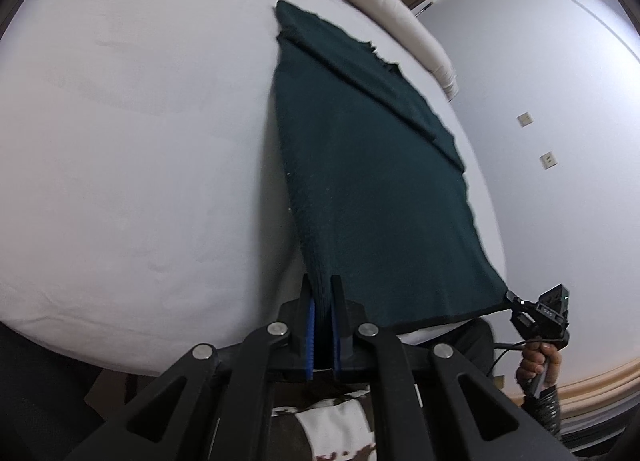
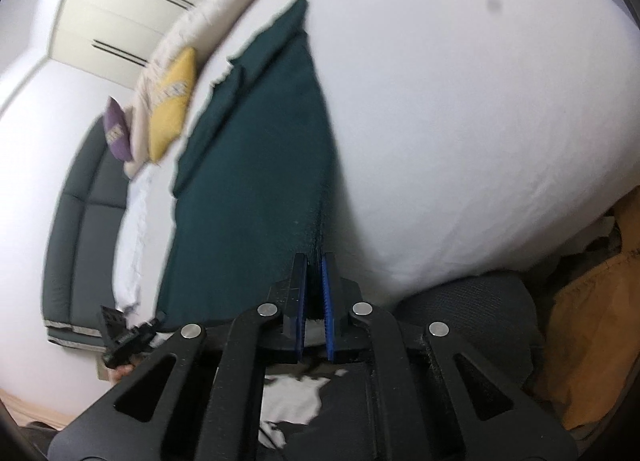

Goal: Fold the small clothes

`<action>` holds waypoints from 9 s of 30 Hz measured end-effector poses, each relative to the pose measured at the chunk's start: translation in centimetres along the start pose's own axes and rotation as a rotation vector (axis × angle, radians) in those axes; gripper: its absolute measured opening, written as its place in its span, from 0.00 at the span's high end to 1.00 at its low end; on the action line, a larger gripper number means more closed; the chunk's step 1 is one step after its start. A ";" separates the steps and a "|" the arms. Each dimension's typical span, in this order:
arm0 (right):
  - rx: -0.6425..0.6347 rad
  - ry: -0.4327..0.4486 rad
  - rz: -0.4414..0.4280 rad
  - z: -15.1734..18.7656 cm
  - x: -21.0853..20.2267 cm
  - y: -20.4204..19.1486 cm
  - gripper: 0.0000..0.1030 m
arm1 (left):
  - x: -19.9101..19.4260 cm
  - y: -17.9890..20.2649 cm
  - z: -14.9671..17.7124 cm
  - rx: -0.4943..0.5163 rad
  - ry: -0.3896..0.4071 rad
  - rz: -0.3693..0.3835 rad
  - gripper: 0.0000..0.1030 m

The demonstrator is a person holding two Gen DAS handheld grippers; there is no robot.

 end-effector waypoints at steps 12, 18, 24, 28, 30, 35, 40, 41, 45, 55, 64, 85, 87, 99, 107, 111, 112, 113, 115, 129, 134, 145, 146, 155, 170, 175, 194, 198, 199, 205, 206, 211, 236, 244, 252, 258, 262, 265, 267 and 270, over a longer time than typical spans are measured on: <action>-0.043 0.095 -0.127 -3.5 -0.9 -5.6 0.94 | -2.7 0.9 -2.3 -0.058 0.074 0.196 0.94; -0.048 0.134 -0.157 -5.6 -1.0 -7.8 0.94 | -4.3 2.1 -4.8 -0.050 0.130 0.253 0.94; -0.039 0.168 -0.177 -8.8 -0.8 -9.5 0.94 | -5.5 2.9 -8.2 -0.047 0.177 0.286 0.94; -0.024 0.187 -0.189 -11.1 -0.1 -10.1 0.94 | -5.6 2.9 -10.6 -0.061 0.192 0.304 0.94; -0.021 0.196 -0.187 -12.3 0.2 -10.5 0.94 | -5.5 2.9 -12.0 -0.064 0.198 0.305 0.94; 0.000 0.231 -0.180 -16.0 1.1 -10.9 0.94 | -5.2 3.0 -15.7 -0.068 0.209 0.296 0.94; 0.005 0.257 -0.151 -20.2 2.3 -11.7 0.94 | -4.6 2.6 -20.2 -0.085 0.217 0.276 0.94; 0.009 0.260 -0.147 -21.0 2.6 -11.7 0.94 | -4.4 2.5 -20.9 -0.087 0.216 0.270 0.94; 0.021 0.278 -0.124 -24.5 3.7 -11.8 0.94 | -3.1 1.9 -24.2 -0.106 0.207 0.252 0.94; 0.074 0.290 -0.040 -32.3 7.9 -10.1 0.95 | 0.4 0.9 -31.5 -0.152 0.196 0.222 0.94; 0.120 0.277 0.028 -38.4 11.8 -7.9 0.95 | 3.8 -0.6 -37.3 -0.205 0.183 0.179 0.94; 0.019 0.250 0.288 -39.6 15.0 -7.8 0.87 | 4.3 -1.9 -35.1 -0.165 0.214 0.013 0.32; -0.031 0.226 0.332 -38.5 15.3 -8.5 0.87 | 4.3 -2.0 -33.6 -0.153 0.210 -0.010 0.32; -0.172 0.141 0.440 -33.8 17.1 -10.3 0.57 | 6.1 -1.0 -29.1 -0.080 0.182 -0.124 0.43; -0.192 0.180 0.434 -29.7 14.1 -8.9 0.64 | 6.1 -0.8 -27.4 -0.053 0.209 -0.176 0.59; -0.219 0.149 0.450 -28.1 14.1 -8.4 0.70 | 5.9 -0.2 -26.7 -0.029 0.223 -0.209 0.65; -0.221 0.141 0.455 -28.0 14.1 -8.3 0.75 | 5.9 0.0 -26.6 -0.025 0.222 -0.218 0.68; -0.222 0.133 0.462 -27.9 14.2 -8.2 0.77 | 6.0 0.1 -26.5 -0.021 0.222 -0.227 0.70; -0.227 0.130 0.475 -27.6 14.4 -8.2 0.82 | 6.1 0.1 -26.4 -0.014 0.218 -0.240 0.72; -0.179 0.188 0.452 -27.1 12.3 -7.4 0.96 | 6.0 0.2 -24.8 -0.003 0.241 -0.260 0.86; -0.104 0.186 0.394 -25.9 12.5 -4.3 0.96 | 6.0 -0.4 -23.3 -0.027 0.258 -0.247 0.87; -0.157 0.170 0.454 -26.4 13.3 -5.5 0.95 | 6.4 -0.1 -23.8 0.009 0.239 -0.336 0.71; -0.147 0.159 0.449 -26.6 13.5 -5.1 0.95 | 6.5 -0.4 -23.8 0.001 0.237 -0.326 0.70; -0.112 0.160 0.422 -26.8 13.4 -4.5 0.95 | 6.3 -0.4 -23.1 0.010 0.237 -0.347 0.79; -0.277 0.244 0.375 -30.9 14.7 -14.9 0.62 | 5.5 6.9 -28.4 0.166 0.385 -0.381 0.55; -0.273 0.119 0.229 -35.0 20.6 -16.3 0.62 | 9.3 8.0 -32.9 0.202 0.335 -0.416 0.55; 0.038 0.319 0.196 -39.1 15.2 -4.1 0.81 | 9.7 1.7 -35.2 0.091 0.305 -0.287 0.60; -0.076 0.290 0.163 -35.7 15.0 -8.6 0.75 | 8.3 3.4 -32.7 0.089 0.325 -0.356 0.54; -0.114 0.270 0.141 -34.6 15.5 -9.9 0.73 | 8.0 3.7 -32.0 0.094 0.332 -0.350 0.50; -0.325 0.035 0.050 -27.7 22.3 -15.6 0.63 | 8.7 6.0 -27.3 0.198 0.295 -0.416 0.47; -0.335 0.007 0.055 -27.1 23.4 -15.5 0.63 | 8.9 5.5 -27.0 0.194 0.281 -0.418 0.47; -0.227 0.003 0.032 -27.0 23.9 -13.3 0.63 | 5.8 3.0 -25.2 0.113 0.321 -0.306 0.52; -0.228 -0.196 -0.277 -27.7 29.4 -19.5 0.52 | 7.9 -4.7 -30.5 -0.204 0.047 0.168 0.78; -0.243 -0.248 -0.232 -27.9 32.8 -21.5 0.52 | 7.4 -4.8 -30.3 -0.170 0.065 0.162 0.83; -0.209 -0.258 -0.233 -28.7 34.5 -20.6 0.53 | 6.1 -1.2 -30.4 -0.100 0.089 0.053 0.86; -0.169 -0.180 -0.269 -30.5 30.6 -18.1 0.52 | 6.2 6.4 -30.7 0.016 0.093 0.011 0.87; -0.124 -0.147 -0.271 -32.3 27.6 -15.7 0.52 | 8.9 12.4 -30.9 0.082 0.091 0.009 0.87; -0.087 -0.127 -0.288 -33.8 25.7 -13.7 0.52 | 12.9 16.5 -30.6 0.125 0.075 -0.004 0.87; -0.060 -0.116 -0.303 -34.9 24.8 -12.3 0.52 | 16.1 18.6 -30.4 0.173 0.065 -0.057 0.87; -0.005 -0.110 -0.313 -36.0 24.1 -9.7 0.52 | 20.5 19.1 -30.1 0.157 -0.003 -0.080 0.85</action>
Point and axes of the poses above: each gripper's, at about its wrist camera, not at the fingertips, and x roughly the way its jaws point, y to its right, z to its underside, the point moved 1 cm from there along x, roughly the way its jaws point, and after that the axes turned 15 degrees about -y, right-handed, at the moved point
